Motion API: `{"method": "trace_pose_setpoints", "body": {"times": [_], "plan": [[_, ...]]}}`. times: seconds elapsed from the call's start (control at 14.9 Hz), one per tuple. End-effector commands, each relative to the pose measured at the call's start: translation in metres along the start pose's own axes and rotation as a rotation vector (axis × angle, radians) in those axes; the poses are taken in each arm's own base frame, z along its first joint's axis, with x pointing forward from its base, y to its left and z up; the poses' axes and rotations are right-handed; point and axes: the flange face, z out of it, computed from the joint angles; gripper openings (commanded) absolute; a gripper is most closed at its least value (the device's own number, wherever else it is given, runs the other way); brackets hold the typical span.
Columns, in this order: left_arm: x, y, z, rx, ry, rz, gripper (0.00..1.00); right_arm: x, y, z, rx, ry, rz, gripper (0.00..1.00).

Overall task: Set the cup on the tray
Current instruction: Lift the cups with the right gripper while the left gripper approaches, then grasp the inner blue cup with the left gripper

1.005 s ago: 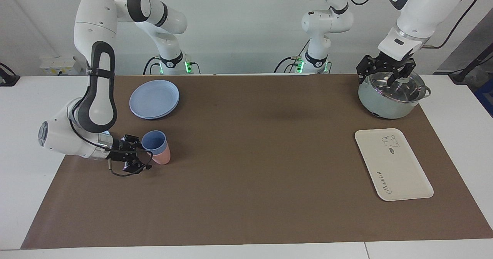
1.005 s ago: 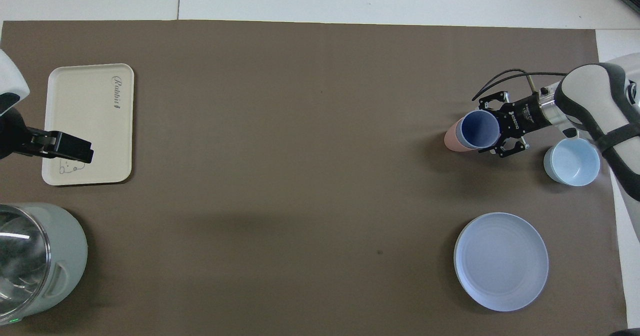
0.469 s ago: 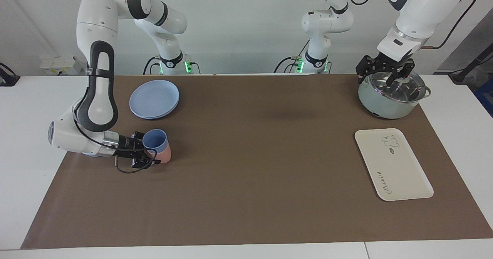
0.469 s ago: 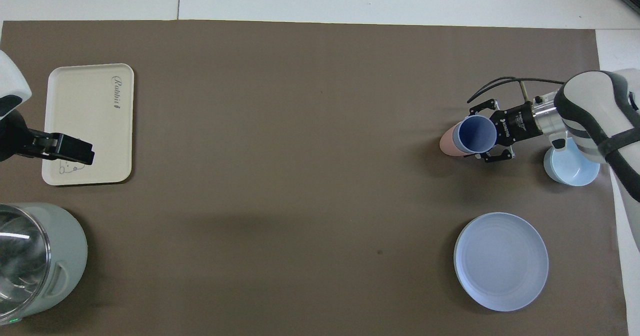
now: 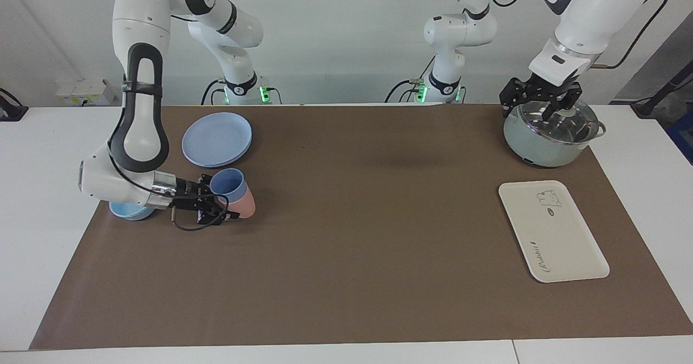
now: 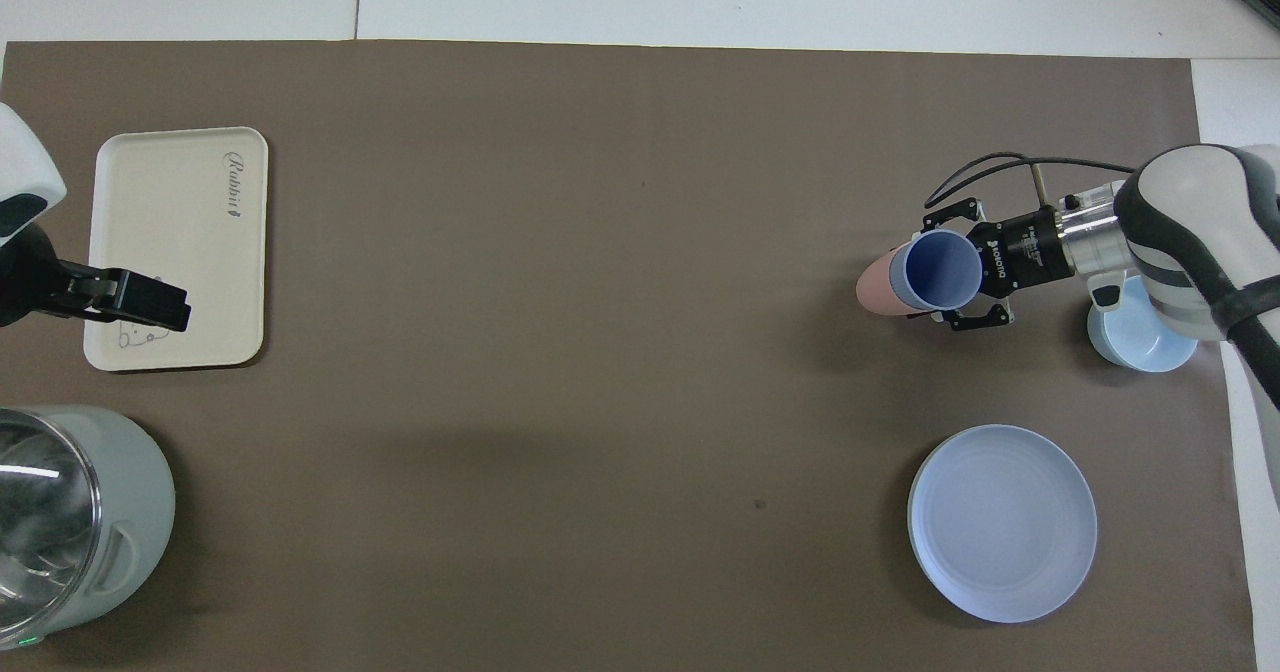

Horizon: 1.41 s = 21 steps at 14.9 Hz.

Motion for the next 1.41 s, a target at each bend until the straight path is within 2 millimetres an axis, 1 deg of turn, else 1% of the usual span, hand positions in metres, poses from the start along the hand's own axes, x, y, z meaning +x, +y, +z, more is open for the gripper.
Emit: {"method": "trace_pose_setpoints", "body": {"times": [0.0, 0.07, 0.13, 0.27, 0.4, 0.47, 0.54, 0.67, 0.74, 0.8, 0.87, 0.94, 1.01, 1.07, 1.14, 1.21, 1.27, 1.34], "plan": [[-0.004, 0.020, -0.001, -0.017, 0.042, -0.075, 1.00, -0.074, -0.003, 0.006, 0.016, 0.011, 0.073, 0.00], [-0.003, 0.039, -0.002, -0.030, 0.049, -0.131, 1.00, -0.091, -0.006, 0.008, 0.028, 0.026, 0.094, 0.00], [-0.001, 0.066, -0.004, -0.042, 0.069, -0.179, 1.00, -0.108, -0.010, 0.014, 0.032, 0.035, 0.116, 0.00], [0.002, 0.106, -0.001, -0.061, 0.118, -0.292, 1.00, -0.148, -0.016, 0.030, 0.044, 0.057, 0.146, 0.00], [0.001, 0.143, 0.000, -0.095, 0.151, -0.357, 1.00, -0.185, -0.018, 0.042, 0.051, 0.067, 0.158, 0.00], [0.000, 0.160, -0.001, -0.134, 0.161, -0.386, 1.00, -0.201, -0.017, 0.044, 0.049, 0.067, 0.154, 0.00], [-0.003, 0.176, 0.003, -0.174, 0.171, -0.419, 1.00, -0.218, -0.014, 0.045, 0.048, 0.066, 0.143, 0.00], [-0.003, 0.217, 0.010, -0.261, 0.255, -0.498, 1.00, -0.247, -0.009, 0.047, 0.047, 0.065, 0.115, 0.00], [-0.002, 0.231, 0.011, -0.299, 0.285, -0.543, 1.00, -0.257, -0.007, 0.047, 0.049, 0.064, 0.114, 0.00], [0.001, 0.235, 0.011, -0.316, 0.298, -0.568, 1.00, -0.267, -0.005, 0.049, 0.047, 0.063, 0.120, 0.00], [0.002, 0.236, 0.006, -0.330, 0.306, -0.576, 1.00, -0.279, -0.002, 0.054, 0.040, 0.064, 0.114, 0.00], [0.006, 0.239, -0.004, -0.378, 0.317, -0.624, 1.00, -0.286, 0.000, 0.055, 0.038, 0.065, 0.106, 0.00], [0.011, 0.250, -0.016, -0.431, 0.329, -0.704, 1.00, -0.288, 0.001, 0.058, 0.033, 0.070, 0.100, 0.00], [0.013, 0.261, -0.026, -0.451, 0.326, -0.741, 1.00, -0.286, 0.002, 0.060, 0.031, 0.076, 0.100, 0.00], [0.011, 0.268, -0.033, -0.449, 0.315, -0.736, 1.00, -0.288, 0.001, 0.064, 0.040, 0.082, 0.098, 0.00], [0.008, 0.274, -0.035, -0.437, 0.301, -0.725, 1.00, -0.289, 0.001, 0.074, 0.058, 0.093, 0.097, 0.00], [0.008, 0.275, -0.042, -0.423, 0.311, -0.717, 1.00, -0.288, 0.001, 0.085, 0.076, 0.107, 0.107, 0.00], [0.005, 0.289, -0.045, -0.416, 0.310, -0.695, 1.00, -0.293, 0.005, 0.104, 0.069, 0.130, 0.109, 0.00]]}}
